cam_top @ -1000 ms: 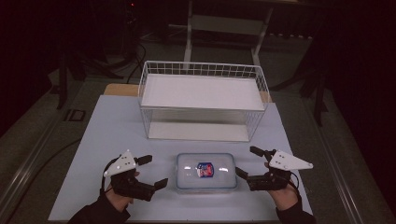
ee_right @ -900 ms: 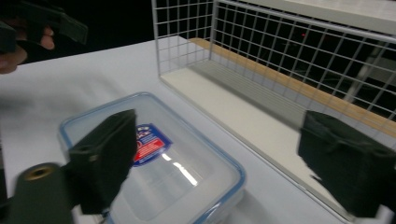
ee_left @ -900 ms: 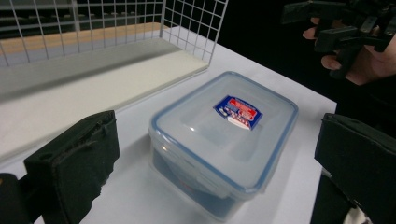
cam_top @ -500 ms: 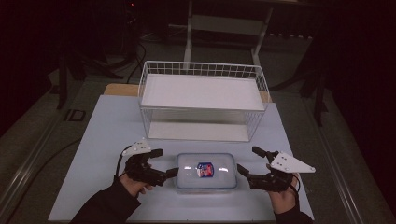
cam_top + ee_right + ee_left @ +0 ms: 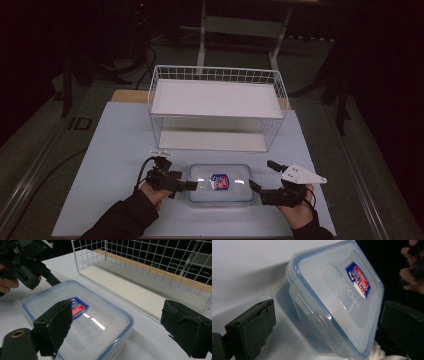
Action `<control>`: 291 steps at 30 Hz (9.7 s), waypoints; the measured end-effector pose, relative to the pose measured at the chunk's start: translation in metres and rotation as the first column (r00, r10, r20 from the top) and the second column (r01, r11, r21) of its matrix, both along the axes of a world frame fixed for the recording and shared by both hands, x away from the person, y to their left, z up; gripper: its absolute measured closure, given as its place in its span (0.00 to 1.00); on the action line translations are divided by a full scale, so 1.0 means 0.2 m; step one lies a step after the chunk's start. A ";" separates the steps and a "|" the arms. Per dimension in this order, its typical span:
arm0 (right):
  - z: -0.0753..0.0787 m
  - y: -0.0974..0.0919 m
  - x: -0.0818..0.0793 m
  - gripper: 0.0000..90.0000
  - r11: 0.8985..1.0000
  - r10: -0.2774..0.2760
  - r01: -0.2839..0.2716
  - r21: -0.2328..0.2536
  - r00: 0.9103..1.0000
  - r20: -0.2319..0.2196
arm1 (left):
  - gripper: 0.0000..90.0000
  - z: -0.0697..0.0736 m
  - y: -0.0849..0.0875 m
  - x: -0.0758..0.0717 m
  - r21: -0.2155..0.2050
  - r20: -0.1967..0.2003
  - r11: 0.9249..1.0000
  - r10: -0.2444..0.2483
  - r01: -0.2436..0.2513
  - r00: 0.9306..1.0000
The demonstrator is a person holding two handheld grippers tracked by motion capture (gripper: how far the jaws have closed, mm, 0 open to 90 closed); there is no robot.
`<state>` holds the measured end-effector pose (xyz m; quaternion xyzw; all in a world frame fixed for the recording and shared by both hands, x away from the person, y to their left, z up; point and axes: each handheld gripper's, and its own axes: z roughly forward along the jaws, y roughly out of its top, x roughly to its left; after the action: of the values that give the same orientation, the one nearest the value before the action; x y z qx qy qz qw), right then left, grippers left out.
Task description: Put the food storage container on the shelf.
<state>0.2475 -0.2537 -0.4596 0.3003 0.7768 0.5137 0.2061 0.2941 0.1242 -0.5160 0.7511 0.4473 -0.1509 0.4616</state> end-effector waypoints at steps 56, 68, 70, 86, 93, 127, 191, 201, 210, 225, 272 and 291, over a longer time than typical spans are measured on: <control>-0.25 -0.12 0.21 0.55 0.963 0.190 -0.001 0.270 0.715 -0.673 | 0.61 0.00 0.05 -0.04 -0.081 -0.045 0.995 -0.058 0.054 0.997; -0.20 -0.10 0.16 0.56 0.978 0.131 0.013 0.210 0.741 -0.658 | 0.63 0.03 0.03 -0.08 -0.060 -0.036 0.998 -0.032 0.030 0.999; -0.19 -0.10 0.16 0.57 0.978 0.128 0.014 0.207 0.742 -0.658 | 0.63 0.04 0.03 -0.09 -0.050 -0.027 0.998 -0.028 0.027 0.999; -0.10 -0.06 0.23 0.58 0.984 0.101 0.013 0.179 0.784 -0.613 | 0.62 0.09 0.04 -0.02 -0.042 0.023 0.999 0.006 -0.005 1.000; -0.06 -0.07 0.30 0.58 0.981 0.103 0.015 0.194 0.805 -0.584 | 0.62 0.14 0.03 0.04 -0.038 0.077 0.999 0.016 -0.013 0.997; -0.07 -0.05 0.70 0.58 0.966 0.055 0.076 0.248 0.875 -0.482 | 0.61 0.10 0.02 0.41 -0.074 0.217 0.992 0.118 -0.104 0.969; -0.11 0.22 0.42 0.71 0.987 -0.038 0.076 0.140 0.966 -0.255 | 0.00 0.09 -0.03 0.20 -0.075 0.439 0.984 0.180 -0.163 0.880; -0.22 0.35 0.45 1.00 0.998 -0.012 0.030 0.051 0.950 -0.311 | 0.00 0.08 -0.05 0.09 -0.042 0.468 0.991 0.130 -0.126 0.874; -0.22 0.40 0.52 1.00 0.999 -0.022 0.036 0.039 0.956 -0.294 | 0.00 0.06 -0.04 0.09 -0.042 0.471 0.989 0.148 -0.145 0.870; -0.28 0.41 0.67 1.00 0.994 -0.091 0.108 0.031 0.936 -0.339 | 0.00 0.05 -0.03 0.09 -0.042 0.488 0.988 0.153 -0.152 0.860; -0.26 0.36 0.47 0.19 0.995 0.069 -0.050 0.083 0.966 -0.250 | 0.00 0.09 -0.04 0.02 -0.024 0.540 0.994 0.104 -0.108 0.835; -0.24 0.17 0.25 0.19 0.995 0.097 -0.092 0.039 0.976 -0.196 | 0.00 0.08 0.02 -0.11 -0.007 0.550 0.996 0.074 -0.084 0.832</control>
<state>0.2978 -0.2198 -0.5074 0.3154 0.7992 0.5019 0.0989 0.2726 0.1284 -0.4998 0.7478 0.3280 0.0939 0.5696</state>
